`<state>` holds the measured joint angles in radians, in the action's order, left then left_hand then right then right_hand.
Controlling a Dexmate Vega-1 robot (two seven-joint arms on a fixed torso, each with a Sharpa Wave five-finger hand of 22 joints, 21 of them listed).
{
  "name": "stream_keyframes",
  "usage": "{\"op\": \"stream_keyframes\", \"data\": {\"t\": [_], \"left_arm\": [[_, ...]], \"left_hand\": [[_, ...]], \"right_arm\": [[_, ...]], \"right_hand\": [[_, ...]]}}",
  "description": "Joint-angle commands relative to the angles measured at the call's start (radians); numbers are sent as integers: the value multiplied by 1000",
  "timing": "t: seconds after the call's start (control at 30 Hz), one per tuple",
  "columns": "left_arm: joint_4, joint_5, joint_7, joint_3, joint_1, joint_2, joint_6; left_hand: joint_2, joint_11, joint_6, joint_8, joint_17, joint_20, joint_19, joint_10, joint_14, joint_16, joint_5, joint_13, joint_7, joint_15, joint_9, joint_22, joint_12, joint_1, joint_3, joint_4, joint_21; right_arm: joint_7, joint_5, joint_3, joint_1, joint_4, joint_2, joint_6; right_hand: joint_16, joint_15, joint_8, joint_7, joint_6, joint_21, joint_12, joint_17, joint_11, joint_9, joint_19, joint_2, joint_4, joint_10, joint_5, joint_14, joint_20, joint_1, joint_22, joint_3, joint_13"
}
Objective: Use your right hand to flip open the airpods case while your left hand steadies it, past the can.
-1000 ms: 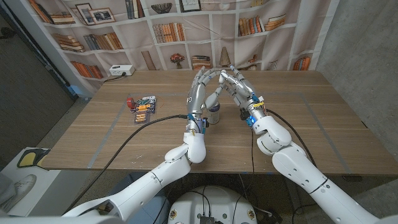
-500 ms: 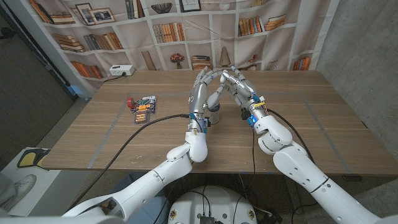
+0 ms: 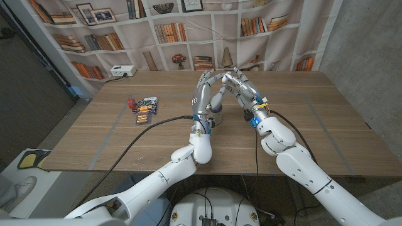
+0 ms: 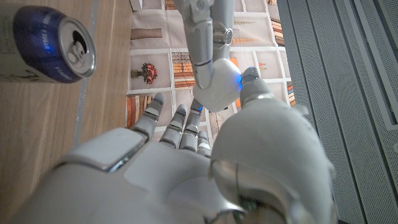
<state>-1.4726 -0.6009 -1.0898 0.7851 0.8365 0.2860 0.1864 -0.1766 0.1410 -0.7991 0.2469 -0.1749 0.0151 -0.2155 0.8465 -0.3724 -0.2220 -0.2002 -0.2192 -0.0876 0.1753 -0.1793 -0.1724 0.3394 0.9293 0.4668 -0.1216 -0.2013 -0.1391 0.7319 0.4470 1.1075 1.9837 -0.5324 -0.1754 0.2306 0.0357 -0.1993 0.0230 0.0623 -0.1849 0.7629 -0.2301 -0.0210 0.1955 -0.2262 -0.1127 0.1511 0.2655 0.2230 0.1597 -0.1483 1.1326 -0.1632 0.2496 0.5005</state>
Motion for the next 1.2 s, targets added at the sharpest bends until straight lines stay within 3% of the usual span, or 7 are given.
{"op": "stream_keyframes", "data": {"t": [0.03,0.37,0.77,1.0,1.2], "left_arm": [[19,3,-26,7,-5,-16,22],[38,28,-27,-13,4,-34,56],[40,12,-27,-49,25,-53,82],[41,15,-27,-53,27,-56,84],[50,13,-27,-65,31,-64,97]], "left_hand": [[-3,0,-73,15,-2,4,-6,33,-34,0,-4,-16,-44,16,-24,-1,11,6,19,9,1],[2,-5,-93,25,-1,6,-3,48,-41,7,-5,-26,-33,20,-28,-1,12,7,26,10,3],[6,-5,-91,26,-1,6,2,47,-39,15,-7,-34,-37,20,-33,-1,6,3,28,13,5],[4,-3,-85,25,-2,8,1,49,-40,17,-8,-38,-40,22,-35,-1,4,1,30,16,5],[4,0,-86,26,-3,10,1,51,-42,18,-9,-41,-39,22,-36,-1,2,0,32,18,5]], "right_arm": [[8,-2,6,2,-2,-5,10],[13,0,5,0,-11,-8,10],[24,-7,6,-3,-22,-13,6],[38,-20,12,-8,-24,-22,7],[54,-13,16,-17,-25,-31,21]], "right_hand": [[-4,86,1,-3,-3,-1,31,-5,157,2,-7,-7,0,162,9,-3,3,8,-3,5,50],[-5,85,2,-4,-2,0,31,-5,155,2,-6,-8,0,160,9,-2,12,6,-3,4,47],[-14,64,8,-8,11,2,12,-8,136,3,-1,5,-12,115,3,-22,-1,-24,-3,-11,33],[-23,28,7,-19,29,3,-45,-16,88,5,21,40,-42,5,-17,-70,-22,-124,-4,-54,-9],[-28,-6,4,-27,49,5,-105,-17,41,6,45,55,-47,-70,-26,-120,-31,-168,-4,-72,-45]]}}
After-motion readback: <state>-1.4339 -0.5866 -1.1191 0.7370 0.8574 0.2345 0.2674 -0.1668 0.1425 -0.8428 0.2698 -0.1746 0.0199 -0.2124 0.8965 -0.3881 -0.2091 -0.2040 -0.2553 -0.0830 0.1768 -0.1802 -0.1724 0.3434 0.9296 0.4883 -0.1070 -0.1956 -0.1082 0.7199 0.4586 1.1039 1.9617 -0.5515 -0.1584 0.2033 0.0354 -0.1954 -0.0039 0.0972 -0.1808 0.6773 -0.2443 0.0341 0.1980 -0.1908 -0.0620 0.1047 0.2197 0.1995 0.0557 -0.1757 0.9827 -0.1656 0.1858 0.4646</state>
